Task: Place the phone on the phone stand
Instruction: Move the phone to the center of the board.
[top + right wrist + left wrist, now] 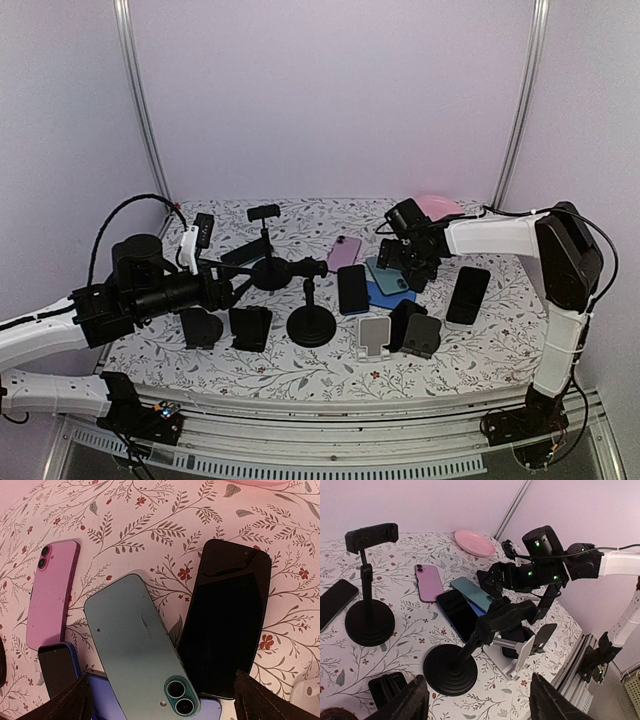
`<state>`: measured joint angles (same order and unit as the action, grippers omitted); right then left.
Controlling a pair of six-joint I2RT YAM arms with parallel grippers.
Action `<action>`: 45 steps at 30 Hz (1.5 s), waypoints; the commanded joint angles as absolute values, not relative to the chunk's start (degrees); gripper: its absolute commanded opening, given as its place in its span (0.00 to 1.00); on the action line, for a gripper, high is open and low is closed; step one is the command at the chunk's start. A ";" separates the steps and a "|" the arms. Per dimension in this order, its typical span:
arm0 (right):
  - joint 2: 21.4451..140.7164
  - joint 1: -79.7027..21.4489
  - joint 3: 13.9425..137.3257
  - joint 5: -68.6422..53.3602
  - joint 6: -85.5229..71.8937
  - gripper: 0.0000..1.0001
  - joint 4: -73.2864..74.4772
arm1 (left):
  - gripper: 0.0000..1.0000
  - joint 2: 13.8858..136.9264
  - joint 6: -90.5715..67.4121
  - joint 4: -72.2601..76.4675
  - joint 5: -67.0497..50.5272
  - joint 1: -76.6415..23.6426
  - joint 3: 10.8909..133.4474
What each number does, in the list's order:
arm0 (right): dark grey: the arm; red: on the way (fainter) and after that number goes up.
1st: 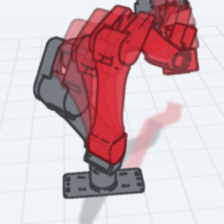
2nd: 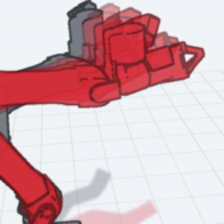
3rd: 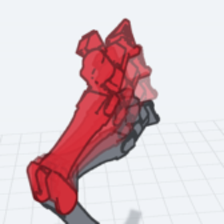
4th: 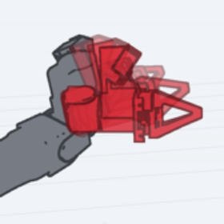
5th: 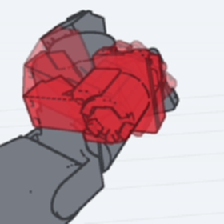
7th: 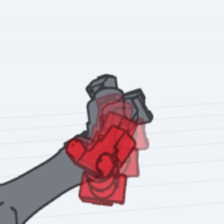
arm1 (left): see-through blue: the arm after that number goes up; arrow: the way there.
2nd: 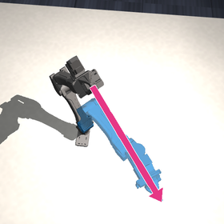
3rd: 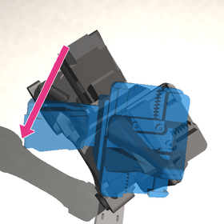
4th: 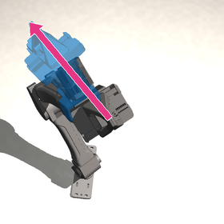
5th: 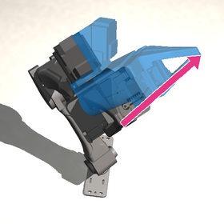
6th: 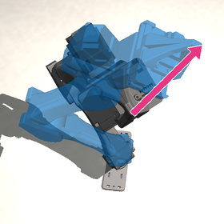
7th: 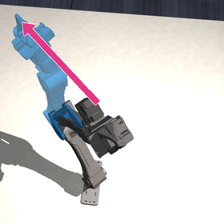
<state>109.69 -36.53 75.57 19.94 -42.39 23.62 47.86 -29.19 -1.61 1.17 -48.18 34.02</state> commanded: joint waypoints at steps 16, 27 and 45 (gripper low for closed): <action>118.20 -28.16 81.93 18.66 -43.01 0.99 26.28 | 0.69 48.52 -29.52 0.15 -1.32 -45.85 33.37; 124.81 -25.62 88.63 20.66 -39.49 1.00 29.68 | 0.69 48.25 -29.89 -0.85 -1.08 -45.68 34.16; 128.23 -27.13 90.41 16.78 -36.09 0.84 28.39 | 0.67 49.91 -31.47 -0.98 -1.58 -45.70 35.32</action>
<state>126.19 -25.93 90.06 19.16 -37.34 29.45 49.15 -30.87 -1.19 -0.91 -46.59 33.82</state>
